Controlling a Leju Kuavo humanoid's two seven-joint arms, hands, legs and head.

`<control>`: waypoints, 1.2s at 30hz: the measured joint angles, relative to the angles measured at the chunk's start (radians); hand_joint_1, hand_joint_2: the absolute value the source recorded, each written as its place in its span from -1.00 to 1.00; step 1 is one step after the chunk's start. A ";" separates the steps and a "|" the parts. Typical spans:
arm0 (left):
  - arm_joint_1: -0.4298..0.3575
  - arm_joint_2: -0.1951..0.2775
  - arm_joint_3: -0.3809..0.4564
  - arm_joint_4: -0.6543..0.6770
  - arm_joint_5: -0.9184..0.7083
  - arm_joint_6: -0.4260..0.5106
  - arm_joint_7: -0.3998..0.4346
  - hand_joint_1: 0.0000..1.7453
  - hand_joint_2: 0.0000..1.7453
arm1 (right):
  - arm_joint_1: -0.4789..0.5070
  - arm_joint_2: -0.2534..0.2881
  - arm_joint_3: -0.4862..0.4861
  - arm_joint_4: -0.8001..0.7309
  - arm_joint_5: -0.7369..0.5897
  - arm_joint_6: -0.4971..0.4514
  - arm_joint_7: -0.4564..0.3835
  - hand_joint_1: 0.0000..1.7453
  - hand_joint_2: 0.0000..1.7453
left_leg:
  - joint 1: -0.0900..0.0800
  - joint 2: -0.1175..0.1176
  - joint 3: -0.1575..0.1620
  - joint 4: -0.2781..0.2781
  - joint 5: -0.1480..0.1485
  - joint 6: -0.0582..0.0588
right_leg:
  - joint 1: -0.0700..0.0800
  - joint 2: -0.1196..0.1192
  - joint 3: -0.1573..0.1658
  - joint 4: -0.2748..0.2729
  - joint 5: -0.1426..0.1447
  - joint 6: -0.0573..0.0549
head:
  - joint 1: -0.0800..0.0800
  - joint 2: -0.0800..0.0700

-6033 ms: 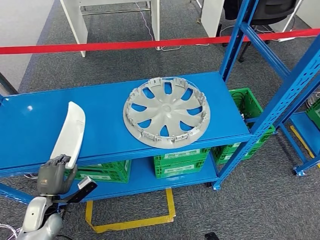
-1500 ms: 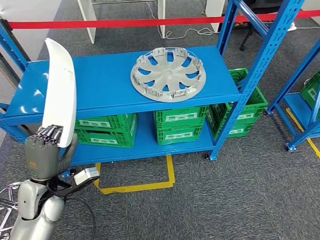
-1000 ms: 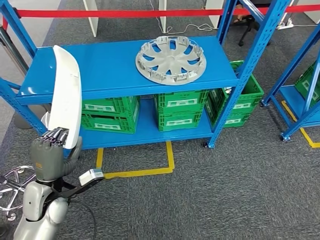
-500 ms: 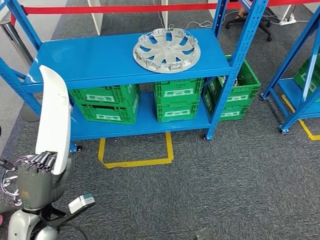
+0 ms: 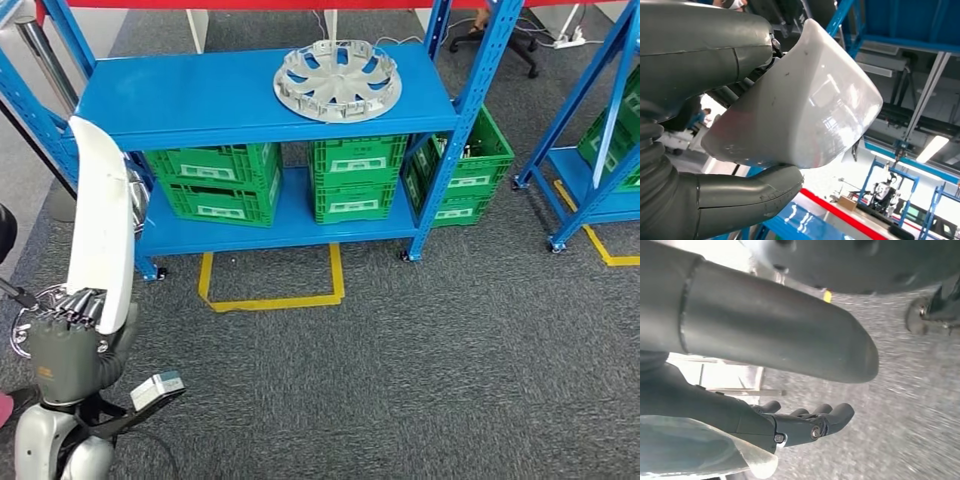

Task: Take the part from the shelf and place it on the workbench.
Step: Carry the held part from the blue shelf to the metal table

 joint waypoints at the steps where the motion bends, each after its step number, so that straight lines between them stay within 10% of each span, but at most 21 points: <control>1: -0.005 0.000 0.000 0.003 0.002 0.000 -0.001 1.00 1.00 | -0.002 0.000 0.001 0.000 0.003 0.001 0.015 -1.00 -1.00 | -0.001 0.000 -0.010 0.005 0.011 -0.005 | 0.000 0.002 0.034 -0.057 -0.010 -0.004 | 0.000 0.000; 5: -0.013 0.005 0.001 0.012 0.009 0.000 -0.005 1.00 1.00 | -0.004 -0.001 0.001 0.000 0.007 0.003 0.044 -1.00 -1.00 | 0.001 -0.001 -0.034 0.014 0.023 -0.026 | 0.001 0.001 0.021 -0.094 -0.005 -0.033 | 0.000 0.000; 9: -0.012 0.016 0.008 0.016 0.026 0.000 -0.009 1.00 1.00 | -0.006 -0.001 0.001 0.000 0.000 0.018 0.053 -1.00 -1.00 | 0.006 -0.003 -0.073 0.221 -0.163 -0.043 | 0.005 -0.009 -0.026 -0.089 0.042 -0.057 | -0.007 0.000; 11: -0.012 0.023 0.013 0.020 0.038 0.000 -0.011 1.00 1.00 | -0.008 0.000 0.001 0.000 -0.002 0.028 0.045 -1.00 -1.00 | 0.005 -0.003 -0.062 0.297 -0.173 -0.043 | 0.010 -0.010 -0.060 -0.079 0.062 -0.059 | -0.006 0.000; 16: -0.015 0.042 0.026 0.024 0.062 0.000 -0.020 1.00 1.00 | -0.011 0.006 0.001 0.000 -0.002 0.047 0.022 -1.00 -1.00 | -0.007 -0.006 0.138 0.040 -0.123 -0.006 | 0.018 -0.009 -0.123 -0.060 0.102 -0.048 | -0.006 0.000; 19: -0.016 0.049 0.029 0.026 0.065 0.000 -0.022 1.00 1.00 | -0.011 0.009 0.001 0.000 -0.001 0.049 0.019 -1.00 -1.00 | -0.013 -0.005 0.152 -0.015 -0.121 0.005 | 0.013 -0.010 -0.139 -0.061 0.121 -0.027 | -0.006 0.000; 21: -0.017 0.051 0.029 0.029 0.069 0.000 -0.022 1.00 1.00 | -0.011 0.009 0.001 0.000 -0.001 0.049 0.015 -1.00 -1.00 | -0.008 -0.001 0.139 -0.024 -0.102 0.014 | 0.012 -0.007 -0.159 -0.031 0.082 -0.015 | -0.004 0.000; 25: -0.017 0.054 0.030 0.040 0.078 0.000 -0.020 1.00 1.00 | -0.011 0.009 0.001 0.000 0.000 0.049 0.011 -1.00 -1.00 | -0.007 0.002 0.096 -0.024 -0.069 0.022 | 0.007 -0.003 -0.222 0.195 -0.060 -0.001 | 0.000 0.000; 27: -0.017 0.056 0.030 0.046 0.079 0.000 -0.018 1.00 1.00 | -0.011 0.009 0.001 0.000 0.001 0.049 0.011 -1.00 -1.00 | -0.007 0.003 0.072 -0.019 -0.053 0.020 | 0.005 -0.003 -0.199 0.213 -0.030 0.003 | 0.000 0.000; 29: -0.017 0.057 0.030 0.051 0.079 0.000 -0.017 1.00 1.00 | -0.013 0.010 0.001 0.000 0.001 0.048 0.011 -1.00 -1.00 | -0.006 0.002 0.049 -0.008 -0.041 0.014 | 0.002 -0.003 -0.115 0.101 0.022 0.003 | 0.001 0.000; 32: -0.018 0.062 0.031 0.053 0.079 0.000 -0.017 1.00 1.00 | -0.018 0.013 0.001 0.000 0.001 0.045 0.011 -1.00 -1.00 | -0.009 0.002 0.027 0.009 -0.025 0.000 | 0.004 0.000 -0.010 -0.060 0.014 -0.004 | 0.000 0.000; 36: -0.019 0.068 0.029 0.055 0.078 0.000 -0.017 1.00 1.00 | -0.019 0.019 0.001 0.001 0.000 0.043 0.011 -1.00 -1.00 | -0.006 0.000 0.007 0.034 -0.045 -0.023 | 0.002 -0.003 -0.020 -0.079 0.028 -0.036 | -0.001 0.000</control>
